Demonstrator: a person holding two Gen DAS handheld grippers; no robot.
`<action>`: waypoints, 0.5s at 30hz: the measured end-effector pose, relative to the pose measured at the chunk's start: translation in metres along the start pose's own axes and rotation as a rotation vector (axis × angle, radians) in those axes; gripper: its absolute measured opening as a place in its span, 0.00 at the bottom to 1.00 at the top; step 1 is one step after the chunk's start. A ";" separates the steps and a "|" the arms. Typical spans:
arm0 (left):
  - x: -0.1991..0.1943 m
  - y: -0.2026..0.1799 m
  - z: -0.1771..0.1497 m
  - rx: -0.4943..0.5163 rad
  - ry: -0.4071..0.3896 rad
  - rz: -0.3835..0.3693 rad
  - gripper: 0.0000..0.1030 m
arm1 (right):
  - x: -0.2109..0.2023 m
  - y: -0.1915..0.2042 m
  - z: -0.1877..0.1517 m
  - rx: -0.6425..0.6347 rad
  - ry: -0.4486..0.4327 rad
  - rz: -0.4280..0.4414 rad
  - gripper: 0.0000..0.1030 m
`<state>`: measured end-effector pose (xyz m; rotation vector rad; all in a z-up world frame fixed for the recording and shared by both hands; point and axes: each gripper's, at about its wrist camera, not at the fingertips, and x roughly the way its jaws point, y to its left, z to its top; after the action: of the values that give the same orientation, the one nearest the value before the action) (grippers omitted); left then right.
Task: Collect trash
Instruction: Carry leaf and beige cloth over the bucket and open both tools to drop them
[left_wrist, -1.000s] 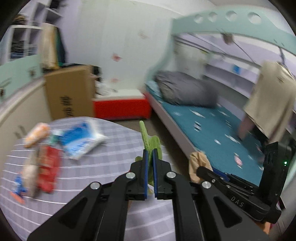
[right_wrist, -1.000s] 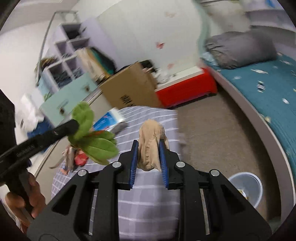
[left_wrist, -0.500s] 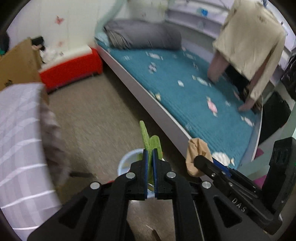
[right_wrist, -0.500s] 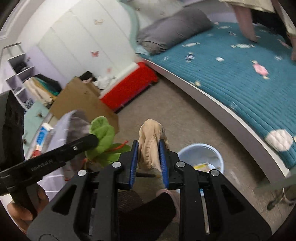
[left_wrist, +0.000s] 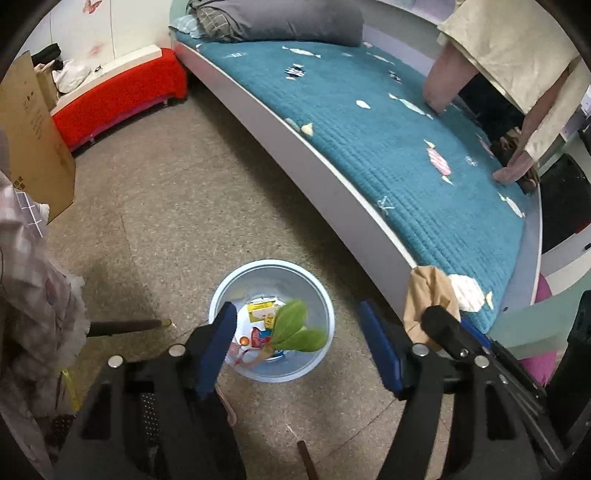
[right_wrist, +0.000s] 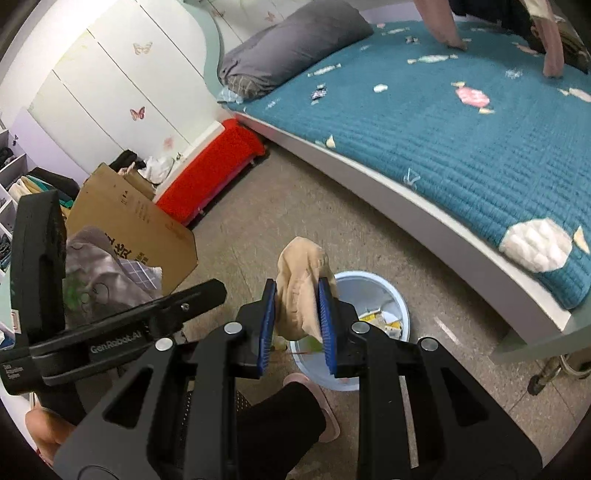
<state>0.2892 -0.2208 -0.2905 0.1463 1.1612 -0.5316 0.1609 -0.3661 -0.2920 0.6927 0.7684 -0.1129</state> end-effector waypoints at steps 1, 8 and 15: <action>0.002 0.002 -0.001 0.001 0.010 0.020 0.66 | 0.004 0.000 -0.002 -0.001 0.009 -0.002 0.22; 0.005 0.016 -0.003 -0.011 0.024 0.089 0.68 | 0.021 0.006 -0.006 -0.007 0.052 0.011 0.23; -0.004 0.023 -0.003 -0.012 -0.011 0.159 0.69 | 0.027 0.016 -0.008 -0.020 0.059 0.019 0.24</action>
<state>0.2963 -0.1982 -0.2918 0.2231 1.1313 -0.3843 0.1812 -0.3449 -0.3058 0.6868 0.8183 -0.0671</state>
